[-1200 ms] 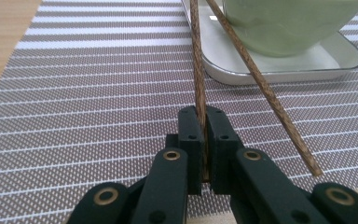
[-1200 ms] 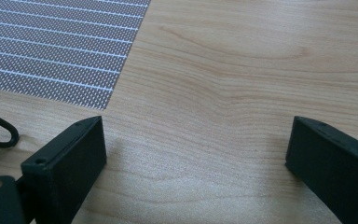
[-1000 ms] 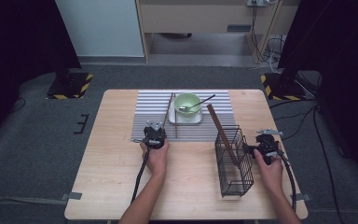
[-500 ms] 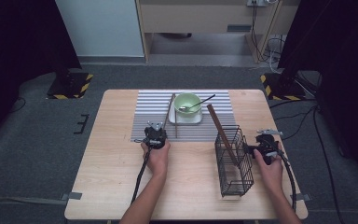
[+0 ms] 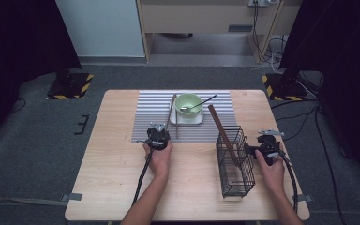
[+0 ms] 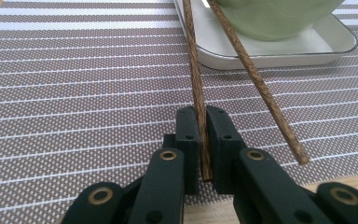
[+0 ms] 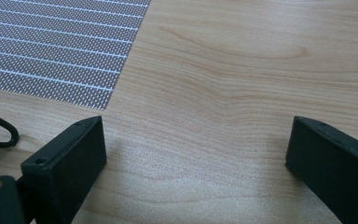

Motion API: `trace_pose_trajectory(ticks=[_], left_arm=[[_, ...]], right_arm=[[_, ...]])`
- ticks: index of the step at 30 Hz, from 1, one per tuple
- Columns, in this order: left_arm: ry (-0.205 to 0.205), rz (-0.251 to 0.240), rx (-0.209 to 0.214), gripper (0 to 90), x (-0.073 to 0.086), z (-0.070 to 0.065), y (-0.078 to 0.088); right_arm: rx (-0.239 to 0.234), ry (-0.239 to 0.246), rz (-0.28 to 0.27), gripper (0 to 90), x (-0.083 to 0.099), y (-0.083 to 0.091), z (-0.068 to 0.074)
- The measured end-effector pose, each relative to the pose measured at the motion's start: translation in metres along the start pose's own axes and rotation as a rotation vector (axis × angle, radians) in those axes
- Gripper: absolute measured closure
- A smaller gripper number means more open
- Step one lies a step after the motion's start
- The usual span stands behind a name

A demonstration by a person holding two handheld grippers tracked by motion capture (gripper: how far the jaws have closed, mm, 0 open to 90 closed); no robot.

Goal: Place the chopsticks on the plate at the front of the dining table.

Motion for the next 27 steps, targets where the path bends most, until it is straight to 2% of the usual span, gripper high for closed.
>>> trace_pose_trajectory(ticks=[11,27], left_arm=[[0.003,-0.003,0.025,81.7,0.001,-0.010,-0.001],[0.010,0.002,0.043,81.5,0.002,-0.017,-0.002]], right_arm=[[0.000,-0.001,0.000,5.1,0.000,0.000,0.000],[0.000,0.000,0.000,5.1,0.000,0.000,0.000]])
Point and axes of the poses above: each handheld gripper's, and its own axes: y roughly backward along the jaws, x roughly out of its underside, z roughly to its left, the point moved 5 cm from there along -y, roughly forward along the jaws, and after that the axes turned 14 degrees about -z, right-handed, at the moved point
